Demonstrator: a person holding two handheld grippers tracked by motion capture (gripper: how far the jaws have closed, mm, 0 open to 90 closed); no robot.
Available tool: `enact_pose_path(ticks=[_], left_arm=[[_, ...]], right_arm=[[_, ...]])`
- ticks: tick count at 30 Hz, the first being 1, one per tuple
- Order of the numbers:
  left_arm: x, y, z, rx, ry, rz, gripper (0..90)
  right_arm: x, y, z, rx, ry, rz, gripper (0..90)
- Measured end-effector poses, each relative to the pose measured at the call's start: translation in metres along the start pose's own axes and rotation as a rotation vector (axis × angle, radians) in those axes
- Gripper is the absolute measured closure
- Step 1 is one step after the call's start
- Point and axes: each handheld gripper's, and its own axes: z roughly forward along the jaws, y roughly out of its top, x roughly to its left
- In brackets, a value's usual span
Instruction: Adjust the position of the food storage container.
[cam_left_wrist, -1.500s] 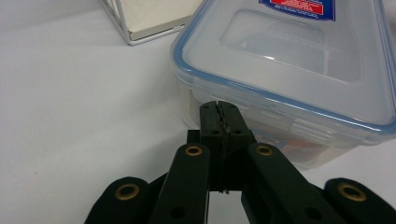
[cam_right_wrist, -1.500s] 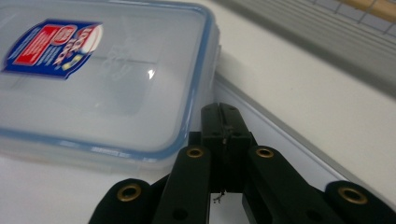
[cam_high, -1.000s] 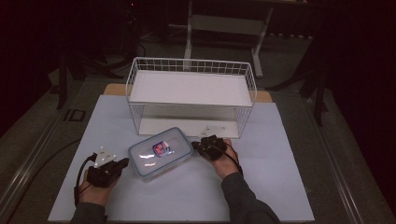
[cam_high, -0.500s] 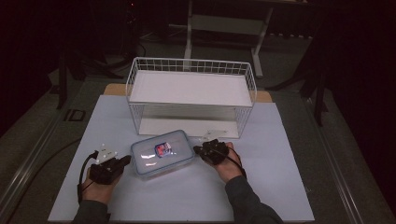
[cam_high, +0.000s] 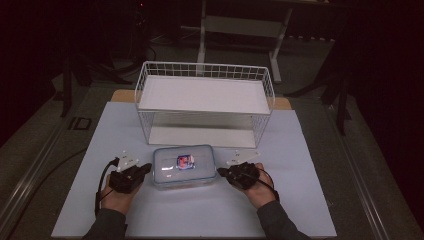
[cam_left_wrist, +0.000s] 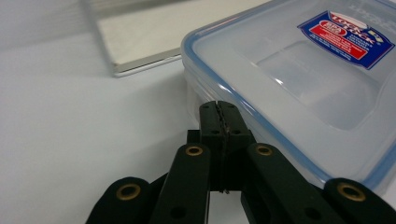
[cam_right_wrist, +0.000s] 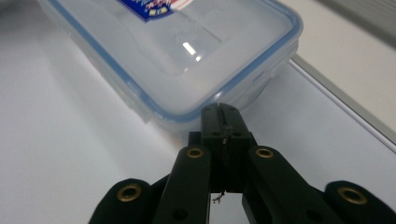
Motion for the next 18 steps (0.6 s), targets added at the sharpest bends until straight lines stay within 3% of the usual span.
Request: enact_pose_path(ticks=[3, 10, 12, 15, 18], left_arm=[[-0.006, 0.002, 0.005, 0.012, 0.003, 0.033, 89.9], [-0.012, 0.005, 0.012, 0.018, -0.021, 0.05, 89.8], [-0.012, 0.004, 0.012, 0.028, -0.026, 0.047, 89.8], [-0.01, 0.003, 0.013, 0.032, -0.045, 0.019, 89.9], [-0.011, 0.003, 0.013, 0.032, -0.046, 0.02, 89.9]], right_arm=[[-0.009, -0.002, -0.001, -0.012, -0.031, 0.031, 90.0], [-0.028, -0.001, 0.009, 0.008, -0.124, 0.091, 90.0], [-0.03, -0.002, 0.009, 0.002, -0.111, 0.116, 90.0], [-0.029, -0.002, 0.006, 0.005, -0.089, 0.105, 90.0], [-0.029, -0.004, 0.004, 0.017, -0.078, 0.093, 90.0]])
